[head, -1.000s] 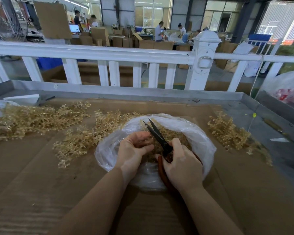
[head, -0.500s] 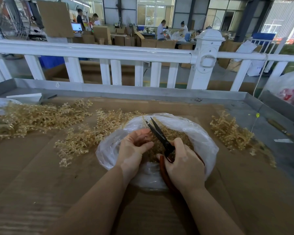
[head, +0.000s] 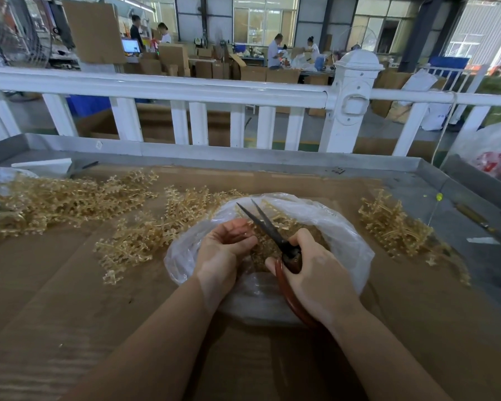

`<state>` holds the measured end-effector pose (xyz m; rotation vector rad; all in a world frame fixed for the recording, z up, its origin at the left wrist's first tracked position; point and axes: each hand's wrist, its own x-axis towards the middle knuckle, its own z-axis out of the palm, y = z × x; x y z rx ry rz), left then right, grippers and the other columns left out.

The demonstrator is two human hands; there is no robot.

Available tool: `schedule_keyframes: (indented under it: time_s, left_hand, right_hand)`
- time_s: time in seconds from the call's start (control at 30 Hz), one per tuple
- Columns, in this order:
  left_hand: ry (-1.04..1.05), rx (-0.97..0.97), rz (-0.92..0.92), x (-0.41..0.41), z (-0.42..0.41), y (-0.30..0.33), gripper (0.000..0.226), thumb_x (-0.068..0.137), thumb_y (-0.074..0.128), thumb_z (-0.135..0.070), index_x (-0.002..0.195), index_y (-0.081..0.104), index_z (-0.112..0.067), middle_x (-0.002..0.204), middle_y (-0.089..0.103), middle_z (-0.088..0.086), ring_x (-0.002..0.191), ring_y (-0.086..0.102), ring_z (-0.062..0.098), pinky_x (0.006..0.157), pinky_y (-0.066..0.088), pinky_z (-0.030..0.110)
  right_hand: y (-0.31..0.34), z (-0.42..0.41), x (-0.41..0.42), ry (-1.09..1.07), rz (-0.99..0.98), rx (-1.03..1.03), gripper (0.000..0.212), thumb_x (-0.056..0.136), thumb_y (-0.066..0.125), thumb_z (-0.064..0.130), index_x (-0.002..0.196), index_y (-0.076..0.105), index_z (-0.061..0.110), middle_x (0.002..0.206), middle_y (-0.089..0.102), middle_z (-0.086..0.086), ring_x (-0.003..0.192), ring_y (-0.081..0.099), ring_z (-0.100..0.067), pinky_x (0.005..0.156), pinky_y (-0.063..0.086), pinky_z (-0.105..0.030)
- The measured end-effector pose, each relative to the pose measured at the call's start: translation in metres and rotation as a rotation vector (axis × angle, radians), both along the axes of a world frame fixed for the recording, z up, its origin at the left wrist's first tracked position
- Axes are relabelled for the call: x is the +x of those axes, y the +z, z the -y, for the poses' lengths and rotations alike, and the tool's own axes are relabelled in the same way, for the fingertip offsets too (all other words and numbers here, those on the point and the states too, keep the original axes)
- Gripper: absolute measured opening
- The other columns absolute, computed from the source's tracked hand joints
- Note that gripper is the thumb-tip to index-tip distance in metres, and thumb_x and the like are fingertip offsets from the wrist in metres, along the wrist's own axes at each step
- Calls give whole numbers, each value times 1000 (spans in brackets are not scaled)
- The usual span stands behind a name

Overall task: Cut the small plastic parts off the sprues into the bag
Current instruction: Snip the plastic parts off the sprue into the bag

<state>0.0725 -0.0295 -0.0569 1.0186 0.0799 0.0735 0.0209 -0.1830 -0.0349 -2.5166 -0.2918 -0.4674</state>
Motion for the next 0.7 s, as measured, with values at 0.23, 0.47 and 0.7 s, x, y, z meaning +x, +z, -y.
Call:
schedule_keyframes:
  time_s: [0.23,0.47,0.7]
  left_hand:
    - [9,-34,-19,-3,1,5,33,77,51,27,79,58,-5,57,64,-4,60,64,12,54,53,18]
    - [56,-67,-86,-2,1,9,34,80,47,27,88,57,-4,75,54,4,72,59,16,59,55,17]
    - [70,-105,-100,-1,0,10,36,81,44,27,88,61,-4,62,62,-1,62,63,9,60,56,17]
  right_hand:
    - [0,5,-1,75,-50,-66,33,82,56,57,93,39,32,89,58,10,84,55,-7,67,41,-21]
    - [-4,6,0,99,-65,-87,32,83,56,58,95,38,34,93,57,12,84,52,-6,66,36,-15]
    - [-5,6,-1,106,-67,-112,33,84,53,59,99,35,36,97,54,11,90,49,-7,73,34,-18]
